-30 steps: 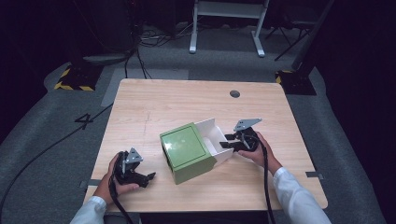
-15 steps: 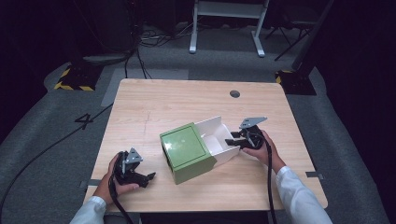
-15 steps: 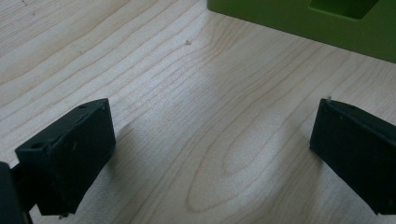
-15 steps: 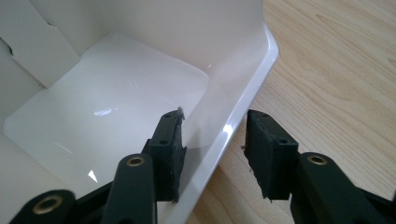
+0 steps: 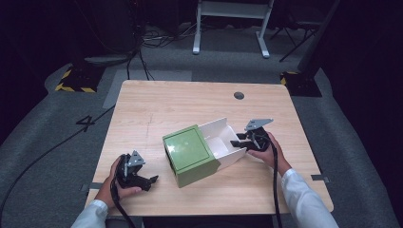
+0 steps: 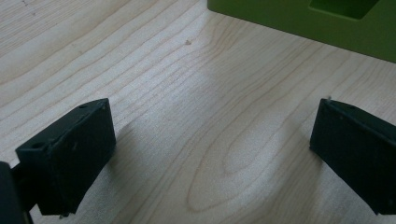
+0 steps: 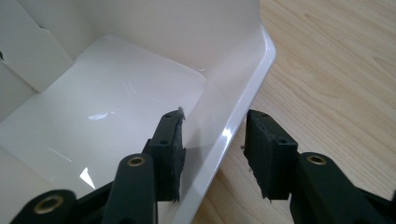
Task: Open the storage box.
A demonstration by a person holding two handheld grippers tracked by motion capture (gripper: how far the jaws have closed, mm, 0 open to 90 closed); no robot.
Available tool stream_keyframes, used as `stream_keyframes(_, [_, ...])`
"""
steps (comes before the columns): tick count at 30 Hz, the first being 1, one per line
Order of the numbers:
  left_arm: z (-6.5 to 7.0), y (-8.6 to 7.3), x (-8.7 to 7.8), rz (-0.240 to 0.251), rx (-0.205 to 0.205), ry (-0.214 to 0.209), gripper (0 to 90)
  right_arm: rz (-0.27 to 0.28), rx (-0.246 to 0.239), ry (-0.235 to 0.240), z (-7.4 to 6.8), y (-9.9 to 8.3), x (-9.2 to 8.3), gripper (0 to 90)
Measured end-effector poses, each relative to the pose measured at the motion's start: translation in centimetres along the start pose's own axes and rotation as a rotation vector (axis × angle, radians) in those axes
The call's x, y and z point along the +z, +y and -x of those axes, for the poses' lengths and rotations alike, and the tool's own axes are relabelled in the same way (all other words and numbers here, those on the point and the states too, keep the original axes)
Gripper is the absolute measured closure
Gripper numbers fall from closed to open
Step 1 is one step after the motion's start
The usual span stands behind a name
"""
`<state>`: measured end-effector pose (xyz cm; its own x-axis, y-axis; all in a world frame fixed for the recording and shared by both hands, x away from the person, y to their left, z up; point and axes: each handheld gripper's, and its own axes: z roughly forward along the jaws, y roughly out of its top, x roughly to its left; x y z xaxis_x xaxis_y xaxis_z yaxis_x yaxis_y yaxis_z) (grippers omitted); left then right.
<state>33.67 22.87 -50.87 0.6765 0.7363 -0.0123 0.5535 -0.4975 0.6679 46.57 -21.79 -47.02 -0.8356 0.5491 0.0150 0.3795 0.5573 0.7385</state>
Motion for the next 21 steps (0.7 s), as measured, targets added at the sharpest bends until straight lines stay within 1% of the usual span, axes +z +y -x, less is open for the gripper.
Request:
stream_keyframes(2, [0.0, 0.0, 0.0, 0.0, 0.001, 0.0, 0.4, 0.009, -0.007, -0.006, 0.0, 0.1, -0.2, 55.1])
stream_keyframes(6, [0.0, 0.0, 0.0, 0.0, 0.001, 0.001, 0.4, 0.049, 0.008, -0.034, 0.4, 0.2, -1.3, 53.2])
stream_keyframes(7, [0.0, 0.0, 0.0, 0.0, 0.001, 0.0, 0.4, 0.049, 0.008, -0.034, 0.4, 0.2, -1.3, 53.2])
stream_keyframes(10, [0.0, 0.0, 0.0, 0.0, 0.001, 0.0, 0.4, 0.085, 0.023, -0.041, 0.7, 0.4, -2.3, 51.4])
stream_keyframes(12, [0.0, 0.0, 0.0, 0.0, 0.001, 0.0, 0.4, 0.087, 0.021, -0.041, 0.7, 0.4, -2.5, 51.0])
stream_keyframes(14, [0.0, 0.0, 0.0, 0.001, 0.001, 0.0, 0.4, 0.093, 0.009, -0.056, 0.5, 0.6, -2.9, 49.4])
stream_keyframes(16, [0.0, 0.0, 0.0, 0.0, 0.001, 0.0, 0.4, 0.093, 0.008, -0.061, 0.5, 0.6, -3.0, 49.0])
stream_keyframes(18, [0.0, 0.0, 0.0, 0.0, 0.0, 0.0, 0.4, 0.096, -0.005, -0.072, 0.3, 0.7, -3.3, 47.8])
stream_keyframes(19, [0.0, 0.0, 0.0, 0.0, 0.001, 0.0, 0.4, 0.1, -0.014, -0.078, 0.2, 0.7, -3.8, 46.2])
stream_keyframes(21, [0.0, 0.0, 0.0, 0.0, 0.0, 0.0, 0.4, 0.102, -0.017, -0.082, 0.1, 0.8, -4.0, 45.3])
